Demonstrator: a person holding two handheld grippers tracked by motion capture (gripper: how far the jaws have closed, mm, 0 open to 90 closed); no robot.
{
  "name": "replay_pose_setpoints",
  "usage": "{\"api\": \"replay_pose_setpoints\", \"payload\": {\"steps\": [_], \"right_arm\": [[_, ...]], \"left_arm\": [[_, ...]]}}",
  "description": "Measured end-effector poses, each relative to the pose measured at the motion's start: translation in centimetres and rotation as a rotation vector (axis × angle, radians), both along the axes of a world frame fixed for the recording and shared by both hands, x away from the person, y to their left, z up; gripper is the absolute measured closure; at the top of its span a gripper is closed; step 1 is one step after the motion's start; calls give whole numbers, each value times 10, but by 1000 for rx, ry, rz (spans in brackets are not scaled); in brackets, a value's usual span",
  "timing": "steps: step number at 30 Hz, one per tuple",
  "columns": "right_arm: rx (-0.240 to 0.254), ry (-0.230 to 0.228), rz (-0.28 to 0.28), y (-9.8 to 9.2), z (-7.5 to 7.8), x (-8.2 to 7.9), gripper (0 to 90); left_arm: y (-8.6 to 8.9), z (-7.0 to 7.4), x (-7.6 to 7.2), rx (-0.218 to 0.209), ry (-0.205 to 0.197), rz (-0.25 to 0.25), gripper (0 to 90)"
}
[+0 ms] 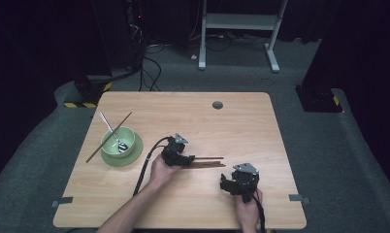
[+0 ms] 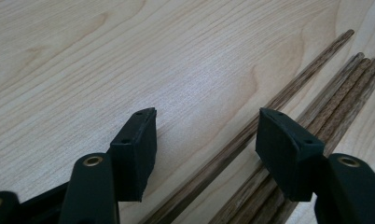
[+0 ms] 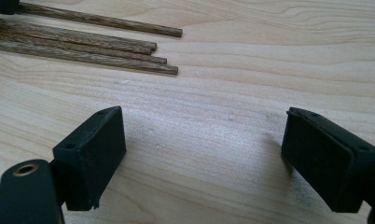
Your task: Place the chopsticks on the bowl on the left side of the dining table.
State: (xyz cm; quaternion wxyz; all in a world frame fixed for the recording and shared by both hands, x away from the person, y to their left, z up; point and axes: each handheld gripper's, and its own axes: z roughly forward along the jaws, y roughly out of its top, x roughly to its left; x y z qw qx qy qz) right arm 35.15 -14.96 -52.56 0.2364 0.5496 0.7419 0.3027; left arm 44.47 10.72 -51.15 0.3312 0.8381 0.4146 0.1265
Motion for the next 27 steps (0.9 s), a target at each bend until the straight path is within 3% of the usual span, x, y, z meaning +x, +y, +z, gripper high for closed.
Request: {"api": "replay_pose_setpoints", "payload": {"steps": [7,24,27], "right_arm": [[1,1,-1,0,0,0,133],[1,1,-1,0,0,0,133],[1,1,0,0,0,0,133]], "left_arm": [[-1,1,4,24,-2,-4,402],[3,4,14,71,-5,-21,546],[5,4,15,61,-2,-16,558]]}}
